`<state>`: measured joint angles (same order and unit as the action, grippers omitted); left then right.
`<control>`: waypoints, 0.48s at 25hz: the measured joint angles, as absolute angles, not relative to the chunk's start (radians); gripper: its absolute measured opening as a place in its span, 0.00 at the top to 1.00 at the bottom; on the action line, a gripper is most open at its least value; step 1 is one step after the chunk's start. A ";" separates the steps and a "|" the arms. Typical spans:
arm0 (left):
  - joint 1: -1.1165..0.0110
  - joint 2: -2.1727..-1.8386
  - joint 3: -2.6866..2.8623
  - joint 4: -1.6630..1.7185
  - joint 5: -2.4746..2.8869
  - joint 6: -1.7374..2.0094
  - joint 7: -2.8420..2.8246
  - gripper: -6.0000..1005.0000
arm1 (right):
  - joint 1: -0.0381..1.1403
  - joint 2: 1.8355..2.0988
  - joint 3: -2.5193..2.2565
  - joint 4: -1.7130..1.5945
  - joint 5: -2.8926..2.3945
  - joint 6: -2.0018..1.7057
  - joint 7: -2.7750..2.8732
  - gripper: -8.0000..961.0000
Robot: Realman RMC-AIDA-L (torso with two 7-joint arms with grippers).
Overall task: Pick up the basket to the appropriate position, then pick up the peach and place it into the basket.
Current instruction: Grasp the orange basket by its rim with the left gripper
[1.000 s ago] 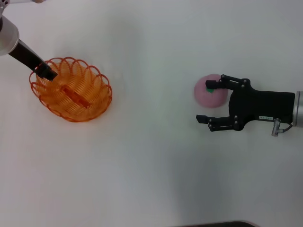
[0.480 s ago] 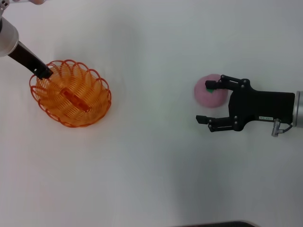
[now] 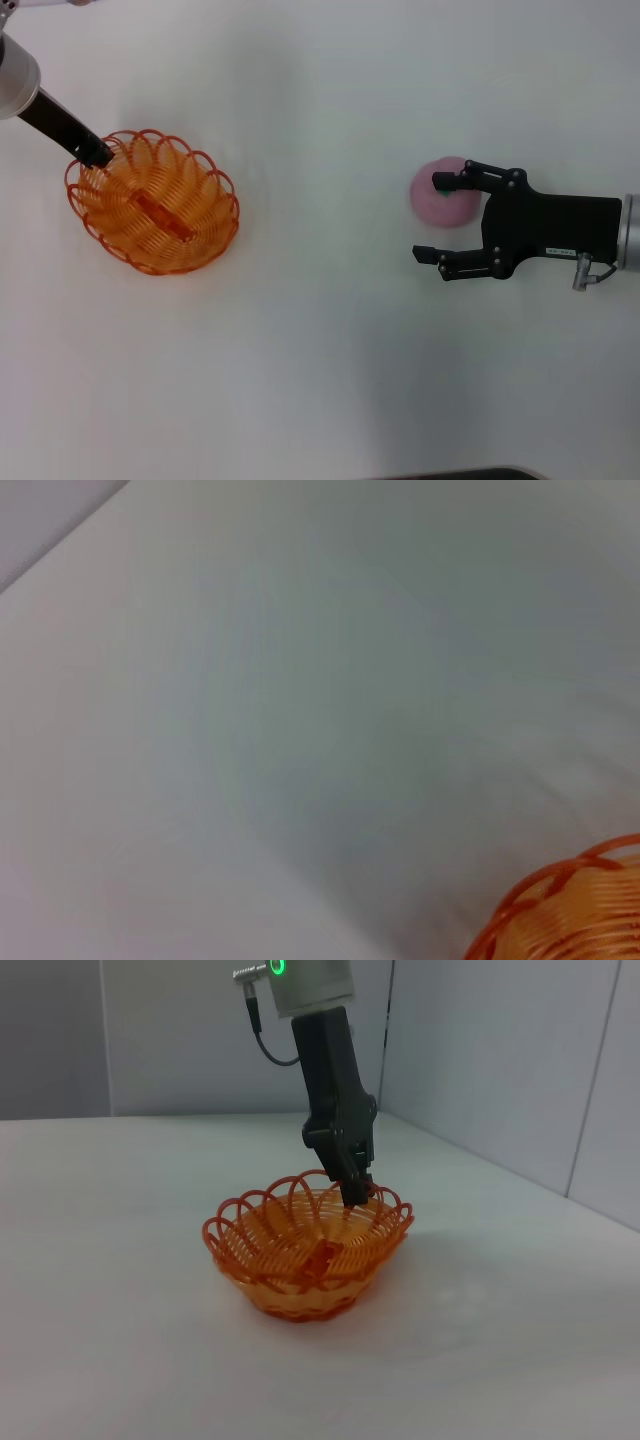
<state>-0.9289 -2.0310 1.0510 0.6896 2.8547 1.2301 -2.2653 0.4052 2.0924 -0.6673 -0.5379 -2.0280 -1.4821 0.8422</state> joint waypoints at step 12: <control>-0.973 -2.000 0.915 0.692 2.855 1.368 -2.352 0.89 | 0.405 2.092 -0.666 -0.539 -2.028 -1.484 0.842 0.01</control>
